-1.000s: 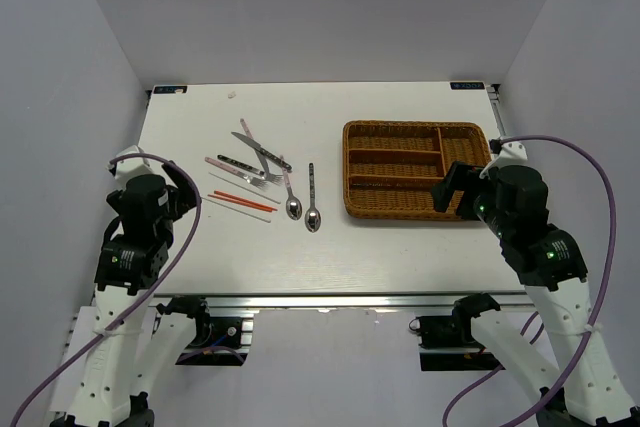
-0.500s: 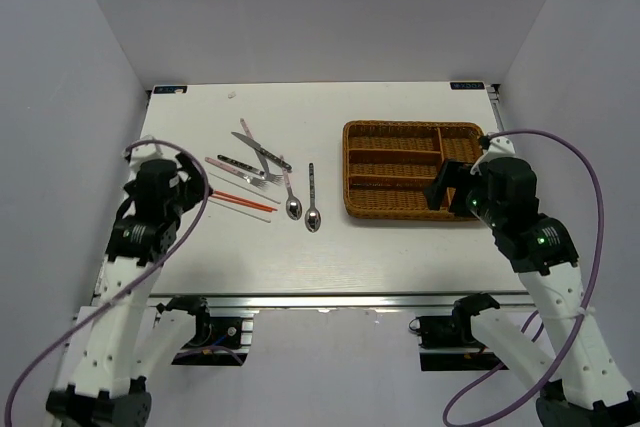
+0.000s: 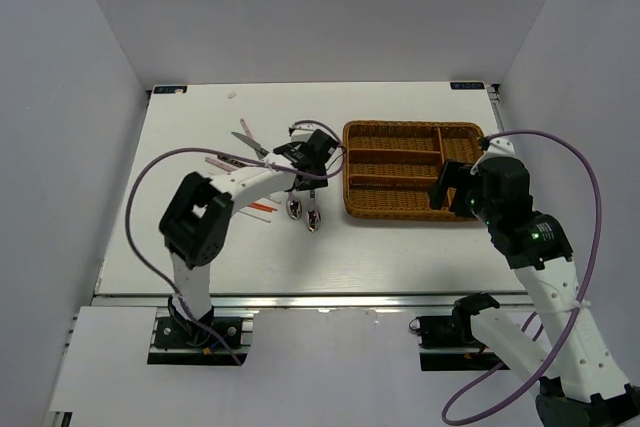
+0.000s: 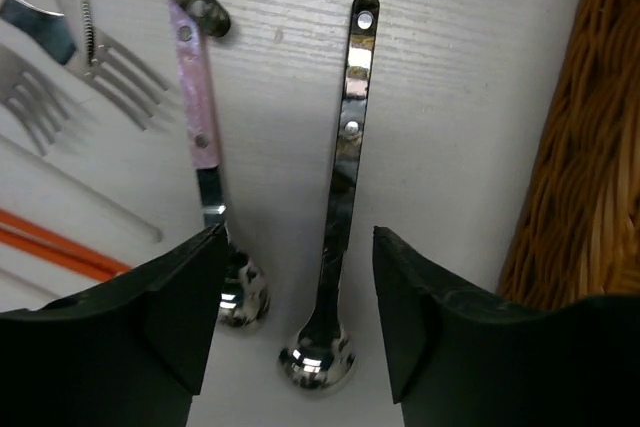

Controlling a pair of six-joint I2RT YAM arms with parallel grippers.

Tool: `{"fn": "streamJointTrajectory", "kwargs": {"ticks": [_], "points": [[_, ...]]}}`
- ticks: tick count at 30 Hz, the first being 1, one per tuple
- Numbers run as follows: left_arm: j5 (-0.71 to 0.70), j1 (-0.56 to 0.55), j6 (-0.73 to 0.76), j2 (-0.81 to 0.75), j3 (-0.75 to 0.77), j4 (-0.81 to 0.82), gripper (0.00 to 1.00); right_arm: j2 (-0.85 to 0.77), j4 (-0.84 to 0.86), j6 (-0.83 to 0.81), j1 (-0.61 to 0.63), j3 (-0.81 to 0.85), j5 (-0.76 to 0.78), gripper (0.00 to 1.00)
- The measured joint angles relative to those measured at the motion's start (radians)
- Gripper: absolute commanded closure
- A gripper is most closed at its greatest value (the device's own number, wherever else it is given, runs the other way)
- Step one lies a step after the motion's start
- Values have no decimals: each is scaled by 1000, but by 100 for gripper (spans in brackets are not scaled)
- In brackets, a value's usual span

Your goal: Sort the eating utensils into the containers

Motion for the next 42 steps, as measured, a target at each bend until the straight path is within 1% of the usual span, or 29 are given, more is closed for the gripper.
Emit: {"fn": "streamJointTrajectory", "kwargs": {"ticks": [3, 4, 7, 10, 11, 13, 18, 23, 26, 28, 31, 35, 38, 40, 42], "points": [[6, 2, -5, 113, 59, 14, 36, -9, 0, -8, 0, -20, -2, 11], [10, 2, -6, 139, 73, 18, 40, -11, 0, -11, 0, -29, -2, 11], [17, 5, -13, 205, 101, 25, 45, -17, 0, -16, 0, -47, -11, 11], [18, 5, -10, 227, 134, 34, 64, -19, 1, -22, 0, -51, -27, 11], [20, 5, -15, 232, 134, 42, 79, -21, 1, -23, 0, -51, -31, 11], [29, 4, -14, 232, 135, 49, 100, -27, 1, -25, 0, -51, -37, 11], [26, 5, -9, 223, 126, 47, 100, -37, 1, -26, 0, -48, -51, 11], [0, 5, 10, 180, 124, -6, 100, -39, 2, -26, 0, -35, -57, 11], [14, 2, 87, 109, 127, 20, 100, -43, 2, -26, 0, -32, -61, 11], [26, -8, 175, 42, 144, 56, 100, -44, 1, -29, 0, -29, -63, 11], [68, -47, 368, -31, 189, 149, 100, -44, 0, -37, 0, -21, -70, 11], [220, -129, 636, -61, 254, 259, 100, -51, -4, -57, 0, -1, -81, 11], [379, -177, 780, -2, 346, 283, 100, -59, -14, -64, 0, 18, -86, 11], [492, -200, 864, 70, 428, 286, 100, -61, -19, -68, 0, 30, -92, 11], [576, -214, 931, 148, 494, 293, 100, -63, -25, -72, 0, 45, -103, 11]]}}
